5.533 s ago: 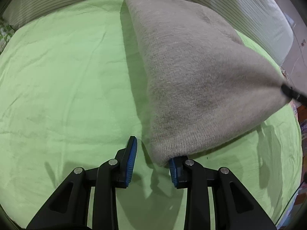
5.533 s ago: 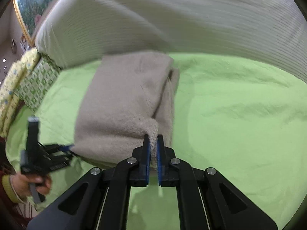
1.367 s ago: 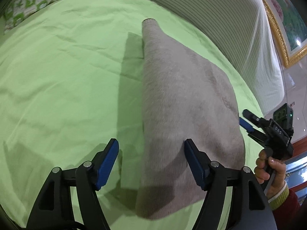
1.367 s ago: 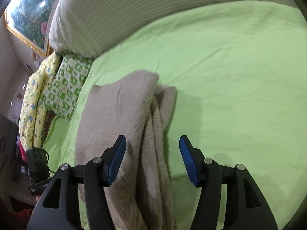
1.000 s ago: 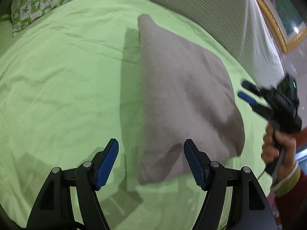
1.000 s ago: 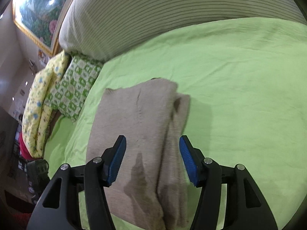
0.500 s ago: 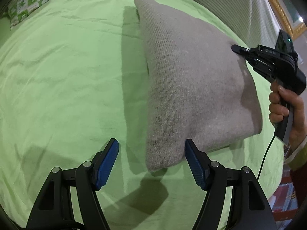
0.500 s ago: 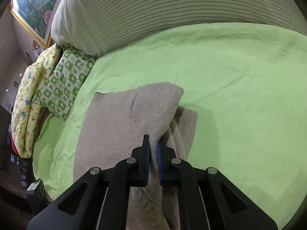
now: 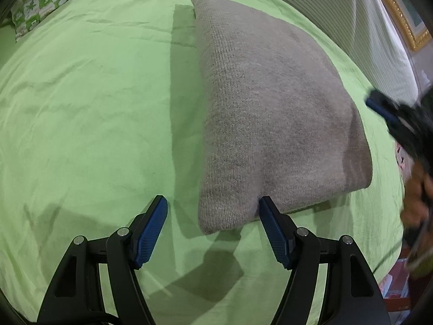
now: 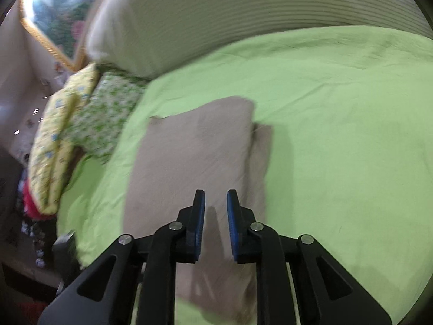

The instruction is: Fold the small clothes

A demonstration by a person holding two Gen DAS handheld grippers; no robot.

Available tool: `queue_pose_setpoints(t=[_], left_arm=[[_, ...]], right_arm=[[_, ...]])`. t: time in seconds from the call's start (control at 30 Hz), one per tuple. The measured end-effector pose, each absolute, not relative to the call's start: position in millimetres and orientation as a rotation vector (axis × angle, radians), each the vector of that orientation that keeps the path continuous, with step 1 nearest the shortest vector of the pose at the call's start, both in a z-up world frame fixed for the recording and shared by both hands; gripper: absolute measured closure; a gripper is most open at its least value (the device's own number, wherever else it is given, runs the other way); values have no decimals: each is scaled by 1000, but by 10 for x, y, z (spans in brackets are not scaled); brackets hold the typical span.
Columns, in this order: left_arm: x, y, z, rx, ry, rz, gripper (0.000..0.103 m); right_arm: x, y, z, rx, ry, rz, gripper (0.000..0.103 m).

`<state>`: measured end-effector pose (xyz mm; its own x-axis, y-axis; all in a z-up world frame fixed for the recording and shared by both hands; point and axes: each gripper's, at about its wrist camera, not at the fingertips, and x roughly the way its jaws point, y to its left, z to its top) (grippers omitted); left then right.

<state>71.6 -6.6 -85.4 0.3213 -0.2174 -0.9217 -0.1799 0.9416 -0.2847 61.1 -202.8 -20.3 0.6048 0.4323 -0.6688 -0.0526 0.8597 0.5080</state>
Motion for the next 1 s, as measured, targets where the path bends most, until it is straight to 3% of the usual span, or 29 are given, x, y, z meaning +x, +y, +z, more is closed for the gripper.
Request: queue_pose_setpoints(t=[0.23, 0.63, 0.77, 1.0], left_arm=[[690, -37, -857, -359, 1262, -22, 32], [368, -88, -553, -332, 1212, 4, 30], [267, -131, -360, -278, 1162, 29, 28], [33, -252, -125, -198, 1064, 103, 22]], right_arm=[[272, -1925, -726, 354, 1065, 197, 85], [-91, -2011, -483, 400, 976, 132, 82], [-243, -1989, -423, 419, 946, 122, 67], [-501, -1830, -351, 385, 904, 113, 51]])
